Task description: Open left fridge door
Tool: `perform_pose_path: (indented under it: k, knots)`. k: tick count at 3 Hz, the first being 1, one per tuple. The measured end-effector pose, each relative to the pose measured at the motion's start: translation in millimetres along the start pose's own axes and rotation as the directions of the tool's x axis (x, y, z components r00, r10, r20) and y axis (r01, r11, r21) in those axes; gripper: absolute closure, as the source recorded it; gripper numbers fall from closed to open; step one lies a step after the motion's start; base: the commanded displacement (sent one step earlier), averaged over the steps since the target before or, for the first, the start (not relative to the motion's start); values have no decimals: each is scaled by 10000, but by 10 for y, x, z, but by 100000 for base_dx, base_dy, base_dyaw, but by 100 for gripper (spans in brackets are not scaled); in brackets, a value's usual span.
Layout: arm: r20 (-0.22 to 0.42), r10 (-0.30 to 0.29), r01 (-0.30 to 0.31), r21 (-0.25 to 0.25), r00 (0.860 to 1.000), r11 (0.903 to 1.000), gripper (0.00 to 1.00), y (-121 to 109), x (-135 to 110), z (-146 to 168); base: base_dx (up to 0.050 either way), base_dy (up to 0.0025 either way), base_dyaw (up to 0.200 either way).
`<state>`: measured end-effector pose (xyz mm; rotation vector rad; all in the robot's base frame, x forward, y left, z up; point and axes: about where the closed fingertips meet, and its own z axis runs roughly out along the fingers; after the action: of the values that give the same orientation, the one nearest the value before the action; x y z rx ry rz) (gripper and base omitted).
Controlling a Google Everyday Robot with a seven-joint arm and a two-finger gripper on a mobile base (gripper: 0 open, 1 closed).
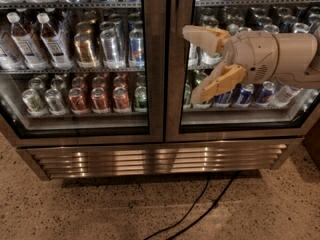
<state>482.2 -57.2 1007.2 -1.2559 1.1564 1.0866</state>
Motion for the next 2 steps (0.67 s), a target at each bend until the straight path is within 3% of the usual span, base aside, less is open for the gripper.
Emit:
perform_pose_path:
  k: [1, 2]
  knots:
    - [0, 0, 0, 0, 10000, 10000, 0, 0, 0, 0, 4949, 1, -24]
    - [0, 0, 0, 0, 10000, 10000, 0, 0, 0, 0, 4045, 235, 11867]
